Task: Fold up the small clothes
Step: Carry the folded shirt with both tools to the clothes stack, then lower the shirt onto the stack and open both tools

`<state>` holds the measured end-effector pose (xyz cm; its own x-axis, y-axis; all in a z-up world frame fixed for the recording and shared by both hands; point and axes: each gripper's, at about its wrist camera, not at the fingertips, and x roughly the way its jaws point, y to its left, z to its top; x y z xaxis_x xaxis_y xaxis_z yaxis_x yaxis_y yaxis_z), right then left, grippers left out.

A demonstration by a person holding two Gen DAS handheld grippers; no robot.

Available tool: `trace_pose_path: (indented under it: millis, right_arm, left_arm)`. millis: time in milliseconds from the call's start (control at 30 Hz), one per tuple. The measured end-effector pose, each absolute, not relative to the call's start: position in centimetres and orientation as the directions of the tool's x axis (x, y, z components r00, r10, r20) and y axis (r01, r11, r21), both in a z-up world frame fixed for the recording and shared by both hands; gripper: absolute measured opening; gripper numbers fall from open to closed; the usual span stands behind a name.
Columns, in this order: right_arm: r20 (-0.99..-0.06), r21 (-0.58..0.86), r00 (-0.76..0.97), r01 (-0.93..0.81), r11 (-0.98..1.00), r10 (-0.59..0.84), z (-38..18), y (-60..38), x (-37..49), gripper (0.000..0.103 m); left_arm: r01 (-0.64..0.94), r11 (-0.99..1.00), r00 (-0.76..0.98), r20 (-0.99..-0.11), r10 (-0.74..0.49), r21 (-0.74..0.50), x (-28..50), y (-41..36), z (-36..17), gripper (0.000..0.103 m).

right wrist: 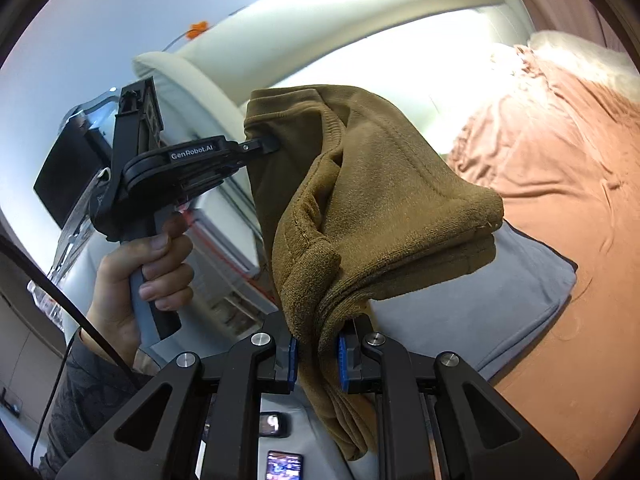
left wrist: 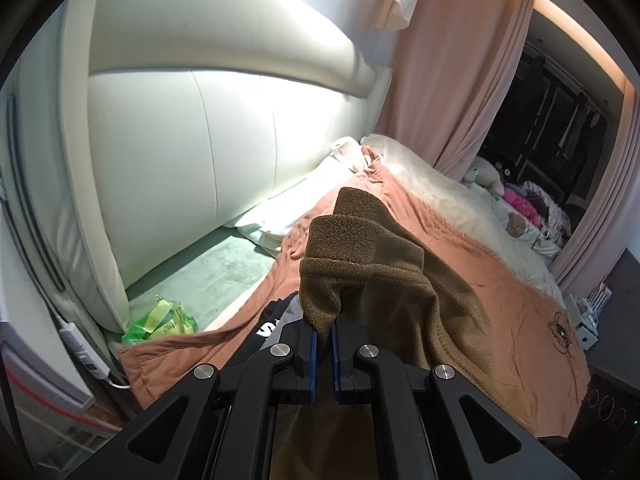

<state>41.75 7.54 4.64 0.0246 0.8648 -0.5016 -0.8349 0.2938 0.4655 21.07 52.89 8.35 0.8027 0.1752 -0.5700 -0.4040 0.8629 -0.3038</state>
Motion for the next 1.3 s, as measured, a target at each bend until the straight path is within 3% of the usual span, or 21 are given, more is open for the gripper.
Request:
trace_pose_path:
  millis: [667, 733, 767, 867, 933, 1133, 1300]
  right_arm:
    - [-0.589, 0.438, 0.105, -0.792, 0.426, 0.802, -1.6, -0.6, 57.9, 0.012]
    - [-0.654, 0.394, 0.155, -0.766, 0.508, 0.740, -3.0, -0.9, 59.5, 0.016]
    - [-0.674, 0.386, 0.162, -0.755, 0.530, 0.721, -3.5, -1.1, 60.3, 0.019]
    - [-0.709, 0.382, 0.198, -0.700, 0.604, 0.677, -5.2, -2.9, 62.6, 0.042]
    - [-0.689, 0.401, 0.230, -0.669, 0.625, 0.688, -5.3, -4.6, 63.1, 0.053]
    - [-0.648, 0.443, 0.204, -0.683, 0.581, 0.734, -4.2, -7.4, 61.5, 0.053]
    - [-0.638, 0.382, 0.199, -0.758, 0.530, 0.744, -5.1, -4.3, 56.7, 0.053]
  left_arm:
    - [-0.439, 0.862, 0.678, -0.723, 0.135, -0.252, 36.0, 55.9, -2.3, 0.006]
    - [-0.452, 0.859, 0.653, -0.746, 0.133, -0.242, 36.9, 55.9, -3.6, 0.013]
    - [-0.467, 0.849, 0.646, -0.751, 0.139, -0.245, 37.2, 56.2, -4.2, 0.022]
    - [-0.510, 0.816, 0.654, -0.739, 0.163, -0.272, 36.5, 57.0, -5.1, 0.043]
    - [-0.512, 0.808, 0.656, -0.739, 0.149, -0.291, 36.1, 57.1, -5.6, 0.044]
    - [-0.505, 0.818, 0.639, -0.757, 0.138, -0.277, 33.5, 56.2, -7.2, 0.044]
    - [-0.492, 0.824, 0.631, -0.767, 0.117, -0.280, 30.6, 54.4, -8.3, 0.044]
